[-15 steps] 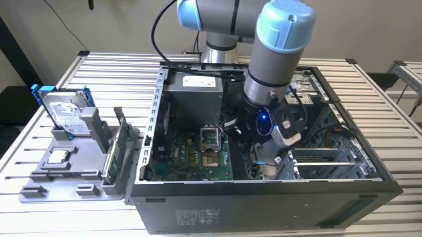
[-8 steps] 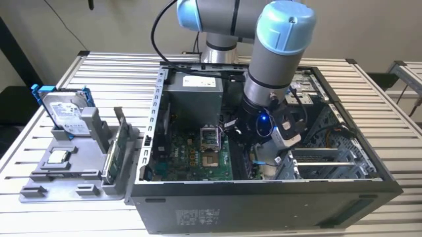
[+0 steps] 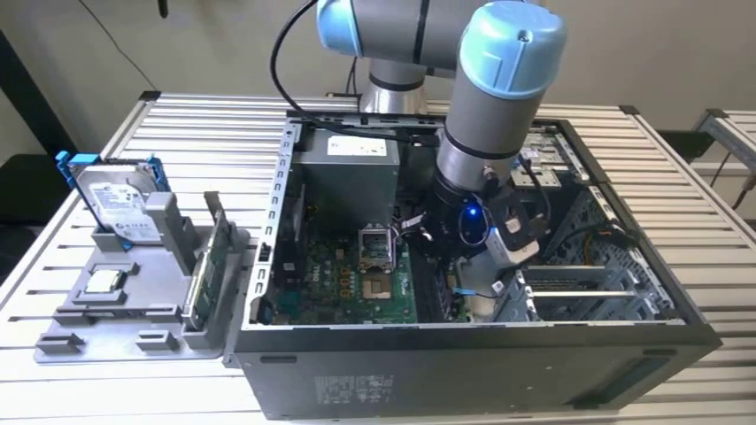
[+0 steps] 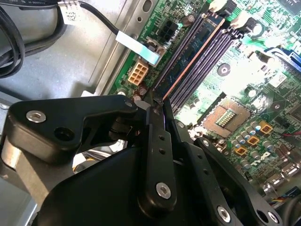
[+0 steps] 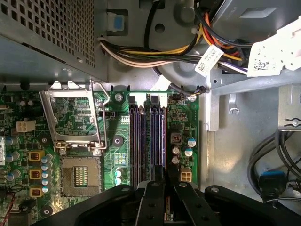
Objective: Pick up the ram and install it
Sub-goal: 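Insert the ram into the slot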
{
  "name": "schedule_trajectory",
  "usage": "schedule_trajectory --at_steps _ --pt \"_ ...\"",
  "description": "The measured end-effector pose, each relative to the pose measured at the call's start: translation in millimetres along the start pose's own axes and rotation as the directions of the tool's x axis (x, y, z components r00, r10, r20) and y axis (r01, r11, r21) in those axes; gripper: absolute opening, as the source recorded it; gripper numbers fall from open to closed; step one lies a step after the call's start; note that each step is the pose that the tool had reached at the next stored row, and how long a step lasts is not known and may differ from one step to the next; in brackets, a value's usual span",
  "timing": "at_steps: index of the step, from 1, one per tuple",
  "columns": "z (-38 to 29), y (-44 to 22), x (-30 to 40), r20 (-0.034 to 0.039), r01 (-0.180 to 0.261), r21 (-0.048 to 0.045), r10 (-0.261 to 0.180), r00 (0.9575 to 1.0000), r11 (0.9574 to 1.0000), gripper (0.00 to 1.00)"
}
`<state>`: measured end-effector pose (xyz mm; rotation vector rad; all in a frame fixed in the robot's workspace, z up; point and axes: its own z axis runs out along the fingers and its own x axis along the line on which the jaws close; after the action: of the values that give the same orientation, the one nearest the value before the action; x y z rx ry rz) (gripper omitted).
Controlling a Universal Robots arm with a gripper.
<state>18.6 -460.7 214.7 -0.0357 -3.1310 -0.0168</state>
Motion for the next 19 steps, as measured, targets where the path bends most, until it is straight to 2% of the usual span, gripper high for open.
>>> schedule_trajectory --at_steps 10,12,13,14,19 --pt "0.2 0.0 0.0 0.0 0.0 -0.0021 0.0 1.0 1.0 0.14" --pt "0.2 0.0 0.0 0.0 0.0 -0.0024 0.0 1.0 1.0 0.16" --pt "0.1 0.0 0.0 0.0 0.0 -0.0024 0.0 1.0 1.0 0.22" --pt "-2.1 -0.1 0.0 -0.0001 0.0 -0.0021 0.0 1.0 1.0 0.22" --pt "-24.7 0.2 0.3 -0.0001 0.0 -0.0022 0.0 1.0 1.0 0.22"
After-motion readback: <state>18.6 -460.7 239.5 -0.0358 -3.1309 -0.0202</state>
